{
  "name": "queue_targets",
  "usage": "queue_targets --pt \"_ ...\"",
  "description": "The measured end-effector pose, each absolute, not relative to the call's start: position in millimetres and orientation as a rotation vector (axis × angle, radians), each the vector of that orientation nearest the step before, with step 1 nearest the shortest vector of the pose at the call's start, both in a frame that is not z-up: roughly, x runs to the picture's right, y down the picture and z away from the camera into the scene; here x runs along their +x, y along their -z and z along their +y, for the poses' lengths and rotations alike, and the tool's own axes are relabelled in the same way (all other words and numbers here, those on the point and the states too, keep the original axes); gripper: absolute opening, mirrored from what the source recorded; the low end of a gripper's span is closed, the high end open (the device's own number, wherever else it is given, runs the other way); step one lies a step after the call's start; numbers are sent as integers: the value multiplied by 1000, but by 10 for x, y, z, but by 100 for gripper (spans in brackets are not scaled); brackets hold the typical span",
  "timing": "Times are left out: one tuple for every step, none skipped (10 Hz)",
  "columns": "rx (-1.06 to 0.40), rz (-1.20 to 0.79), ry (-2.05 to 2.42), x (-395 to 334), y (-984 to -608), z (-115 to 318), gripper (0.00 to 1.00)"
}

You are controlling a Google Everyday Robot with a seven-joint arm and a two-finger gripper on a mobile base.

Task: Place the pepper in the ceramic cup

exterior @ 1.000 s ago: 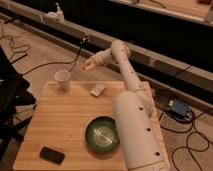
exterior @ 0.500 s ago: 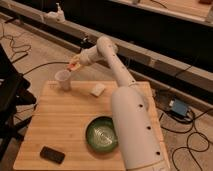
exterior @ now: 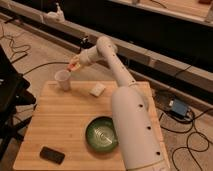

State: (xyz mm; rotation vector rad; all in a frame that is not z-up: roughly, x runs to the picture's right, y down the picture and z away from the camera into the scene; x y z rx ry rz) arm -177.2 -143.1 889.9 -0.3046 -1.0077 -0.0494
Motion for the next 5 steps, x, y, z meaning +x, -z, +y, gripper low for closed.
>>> queue_targets --pt "-302 -987 81 -1762 -8927 -1420 0" --pt "-297 -969 128 -1815 -8931 -1415 0" --pt "-296 -952 176 -1883 -8932 -1405 0" --pt "-297 -926 230 -1980 -8935 -1395 0" --pt "-299 -914 248 -2004 -8941 -1391 0"
